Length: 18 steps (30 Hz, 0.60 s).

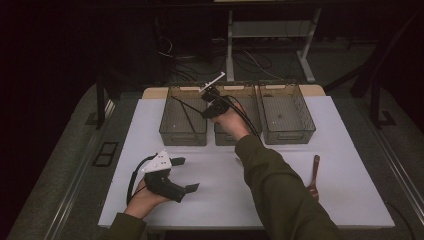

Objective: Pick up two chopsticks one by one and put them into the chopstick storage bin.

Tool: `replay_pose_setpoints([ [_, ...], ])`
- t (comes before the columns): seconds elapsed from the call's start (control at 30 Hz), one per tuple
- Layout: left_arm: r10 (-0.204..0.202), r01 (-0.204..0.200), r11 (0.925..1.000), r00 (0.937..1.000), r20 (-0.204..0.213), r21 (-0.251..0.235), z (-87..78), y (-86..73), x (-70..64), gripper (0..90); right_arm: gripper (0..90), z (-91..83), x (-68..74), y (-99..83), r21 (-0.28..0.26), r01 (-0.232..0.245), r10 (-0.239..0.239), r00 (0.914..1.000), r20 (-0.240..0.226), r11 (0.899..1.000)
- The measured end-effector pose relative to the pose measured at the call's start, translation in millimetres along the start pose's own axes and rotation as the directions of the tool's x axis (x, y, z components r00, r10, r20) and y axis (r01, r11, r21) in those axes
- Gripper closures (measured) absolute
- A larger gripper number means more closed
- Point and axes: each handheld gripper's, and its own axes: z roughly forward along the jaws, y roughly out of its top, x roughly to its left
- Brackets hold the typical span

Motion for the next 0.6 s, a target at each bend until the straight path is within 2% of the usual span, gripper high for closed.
replay_pose_setpoints([
  [0.07,0.004,-0.004,1.0,1.0,0.002,0.0,0.7,0.3,-0.3,0.0,84.0,5.9,2.0,4.6,0.017,-0.012,0.012,0.9997,0.022,1.0],
  [0.43,0.003,-0.003,1.0,0.9999,0.009,0.001,1.8,1.1,-0.9,0.0,83.7,25.1,10.0,15.8,0.058,-0.008,0.006,0.999,0.044,0.998],
  [0.6,0.002,-0.002,1.0,0.9999,0.012,-0.001,2.6,1.4,-0.7,0.0,81.2,27.8,10.2,15.7,0.053,-0.012,0.01,0.999,0.043,0.998],
])
